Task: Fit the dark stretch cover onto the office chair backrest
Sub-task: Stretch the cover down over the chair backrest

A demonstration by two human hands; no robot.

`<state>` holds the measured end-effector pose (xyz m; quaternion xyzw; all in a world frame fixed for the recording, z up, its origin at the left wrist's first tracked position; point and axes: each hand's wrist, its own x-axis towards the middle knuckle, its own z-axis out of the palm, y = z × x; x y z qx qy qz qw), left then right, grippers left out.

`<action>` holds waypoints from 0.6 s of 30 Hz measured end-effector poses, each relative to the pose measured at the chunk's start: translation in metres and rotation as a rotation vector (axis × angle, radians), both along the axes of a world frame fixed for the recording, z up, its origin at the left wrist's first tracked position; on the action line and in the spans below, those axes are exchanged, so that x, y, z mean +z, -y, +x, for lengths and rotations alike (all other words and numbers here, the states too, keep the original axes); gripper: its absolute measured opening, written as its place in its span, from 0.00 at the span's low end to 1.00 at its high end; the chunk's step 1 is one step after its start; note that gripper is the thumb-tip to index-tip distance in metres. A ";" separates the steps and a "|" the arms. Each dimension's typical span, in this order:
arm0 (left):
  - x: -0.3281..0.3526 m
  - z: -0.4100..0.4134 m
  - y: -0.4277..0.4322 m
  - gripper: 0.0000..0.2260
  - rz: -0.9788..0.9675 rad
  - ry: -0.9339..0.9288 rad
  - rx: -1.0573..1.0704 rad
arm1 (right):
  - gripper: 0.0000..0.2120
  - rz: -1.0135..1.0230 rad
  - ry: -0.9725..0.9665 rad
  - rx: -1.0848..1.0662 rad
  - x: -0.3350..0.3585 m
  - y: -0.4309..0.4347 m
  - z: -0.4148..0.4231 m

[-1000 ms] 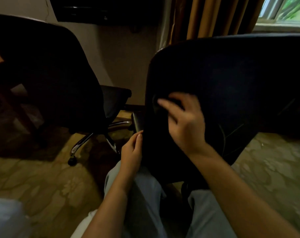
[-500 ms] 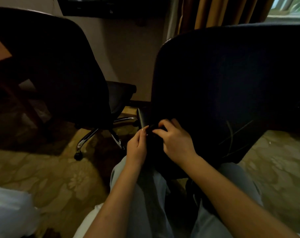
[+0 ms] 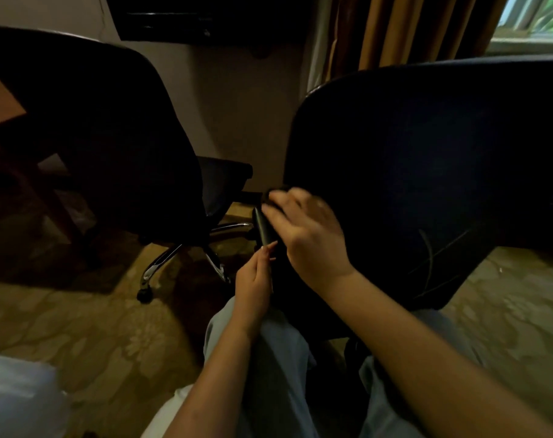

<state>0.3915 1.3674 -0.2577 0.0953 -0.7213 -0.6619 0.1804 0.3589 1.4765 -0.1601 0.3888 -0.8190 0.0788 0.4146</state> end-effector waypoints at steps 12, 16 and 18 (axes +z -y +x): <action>0.000 0.000 -0.001 0.16 0.023 -0.008 -0.024 | 0.15 -0.329 0.072 0.096 0.017 -0.035 0.011; 0.000 -0.001 -0.002 0.16 0.016 0.002 -0.013 | 0.14 -0.497 -0.028 0.101 0.038 -0.023 0.006; -0.001 0.002 -0.002 0.16 0.014 -0.009 -0.037 | 0.17 -0.320 0.033 0.101 0.016 -0.020 0.001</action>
